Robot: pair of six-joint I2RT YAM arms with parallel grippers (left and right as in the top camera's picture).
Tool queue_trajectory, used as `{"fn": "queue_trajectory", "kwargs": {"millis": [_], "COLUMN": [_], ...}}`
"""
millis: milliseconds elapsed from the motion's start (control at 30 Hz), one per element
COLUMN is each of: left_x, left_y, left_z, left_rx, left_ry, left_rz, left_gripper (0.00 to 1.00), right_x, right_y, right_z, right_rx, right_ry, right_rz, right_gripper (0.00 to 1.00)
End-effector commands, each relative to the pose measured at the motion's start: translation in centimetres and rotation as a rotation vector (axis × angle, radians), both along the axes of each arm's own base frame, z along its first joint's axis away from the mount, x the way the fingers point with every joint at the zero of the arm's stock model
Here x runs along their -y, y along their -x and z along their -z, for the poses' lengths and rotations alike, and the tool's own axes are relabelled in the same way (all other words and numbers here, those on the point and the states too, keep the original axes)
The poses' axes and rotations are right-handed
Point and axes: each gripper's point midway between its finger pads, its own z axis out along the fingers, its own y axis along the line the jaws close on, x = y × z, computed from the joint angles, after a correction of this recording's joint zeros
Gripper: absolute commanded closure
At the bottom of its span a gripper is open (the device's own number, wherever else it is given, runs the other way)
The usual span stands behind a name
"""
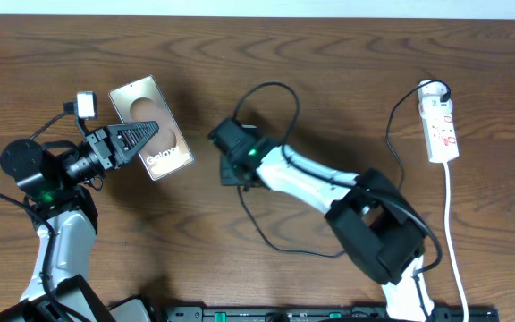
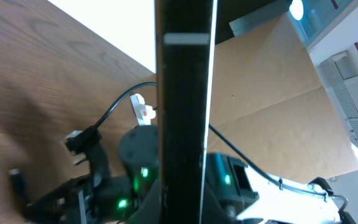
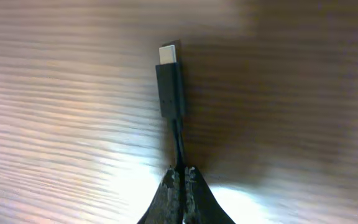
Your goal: Plug charger to phone and switch on socket
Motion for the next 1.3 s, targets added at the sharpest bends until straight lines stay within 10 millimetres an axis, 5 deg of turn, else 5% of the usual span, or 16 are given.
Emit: {"fn": "queue_trajectory", "kwargs": {"millis": [0, 200, 433, 667, 1267], "left_x": [0.9, 2.3, 3.7, 5.0, 4.6], "left_y": [0.3, 0.5, 0.5, 0.3, -0.4], "left_z": [-1.0, -1.0, -1.1, -1.2, -3.0], "left_rx": [0.040, 0.041, -0.018, -0.044, -0.060], "left_ry": [-0.021, -0.020, 0.013, 0.031, 0.081], "left_rz": [0.048, 0.093, 0.122, 0.132, 0.076], "left_gripper": [0.93, 0.93, 0.93, 0.93, 0.93], "right_x": [0.4, 2.4, 0.5, -2.1, -1.3], "right_y": [2.5, 7.6, 14.1, 16.3, 13.3], "right_z": [-3.8, -12.2, -20.7, -22.2, -22.0], "right_rx": [-0.077, -0.053, 0.122, 0.180, 0.248], "right_ry": [-0.082, -0.091, -0.245, -0.315, -0.251], "right_rz": [-0.142, -0.289, -0.513, -0.599, -0.422], "right_gripper": [0.99, 0.99, 0.99, 0.99, 0.99]}}
